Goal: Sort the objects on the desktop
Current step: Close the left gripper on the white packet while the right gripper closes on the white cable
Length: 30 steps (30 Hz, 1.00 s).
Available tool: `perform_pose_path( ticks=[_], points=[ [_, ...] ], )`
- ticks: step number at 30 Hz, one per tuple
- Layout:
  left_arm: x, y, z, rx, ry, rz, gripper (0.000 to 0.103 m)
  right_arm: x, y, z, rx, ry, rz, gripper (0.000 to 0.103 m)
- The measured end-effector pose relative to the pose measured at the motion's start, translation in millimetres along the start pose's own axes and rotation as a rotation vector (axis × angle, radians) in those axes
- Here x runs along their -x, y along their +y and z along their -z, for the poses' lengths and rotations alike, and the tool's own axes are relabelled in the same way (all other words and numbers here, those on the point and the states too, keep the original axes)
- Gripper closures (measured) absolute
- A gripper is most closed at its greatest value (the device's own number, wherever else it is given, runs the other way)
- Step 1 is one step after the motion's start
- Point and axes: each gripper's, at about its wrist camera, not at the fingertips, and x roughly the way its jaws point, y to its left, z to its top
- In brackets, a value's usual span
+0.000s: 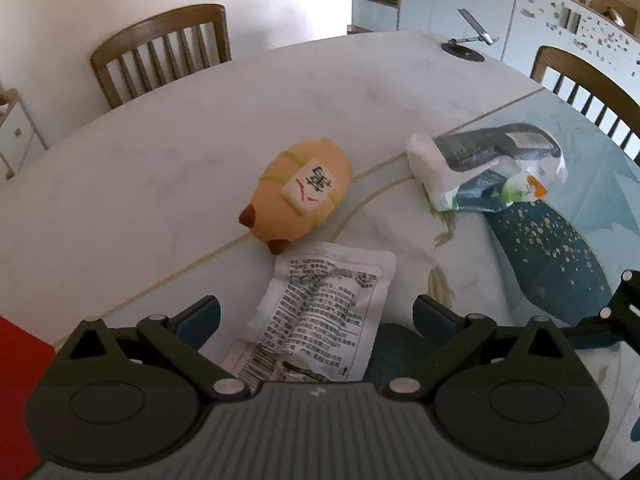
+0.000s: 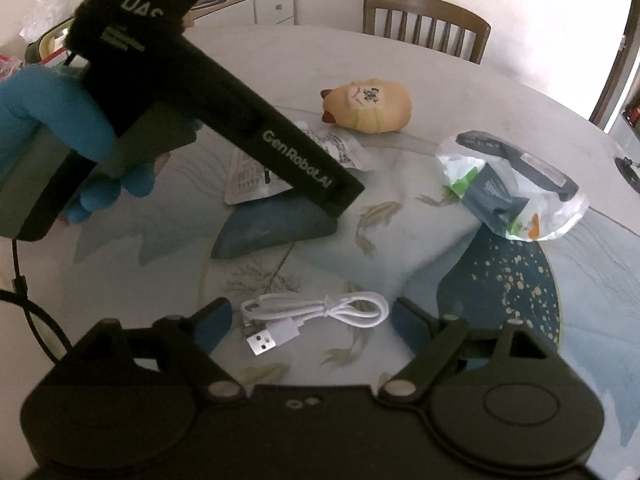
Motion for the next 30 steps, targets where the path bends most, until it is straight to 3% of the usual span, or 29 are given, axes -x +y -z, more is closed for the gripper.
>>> perform_pose_path(
  ticks=[9, 15, 19, 25, 28, 30],
  points=[
    [-5.9, 5.1, 3.4, 0.012, -0.017, 0.023, 0.001, 0.6, -5.4, 3.6, 0.015, -0.007, -0.015, 0.016],
    [0.0, 2.5, 4.1, 0.017, -0.025, 0.010, 0.021, 1.1, -5.4, 4.6, 0.016, -0.009, -0.013, 0.019],
    [2.7, 0.1, 3.9, 0.007, -0.031, 0.015, 0.034, 8.4, -4.2, 4.9, 0.026, -0.014, -0.018, 0.035],
    [3.9, -1.1, 3.3, -0.004, -0.035, 0.018, 0.040, 14.8, -3.9, 1.3, 0.019, -0.019, -0.012, 0.069],
    [4.2, -2.7, 2.6, -0.021, -0.033, 0.006, 0.041, 15.4, -6.3, -0.7, 0.013, -0.011, -0.012, 0.076],
    [3.7, -2.2, 2.0, -0.014, -0.029, 0.008, 0.041, 15.2, -6.5, -1.9, 0.016, -0.002, 0.000, 0.071]
  ],
)
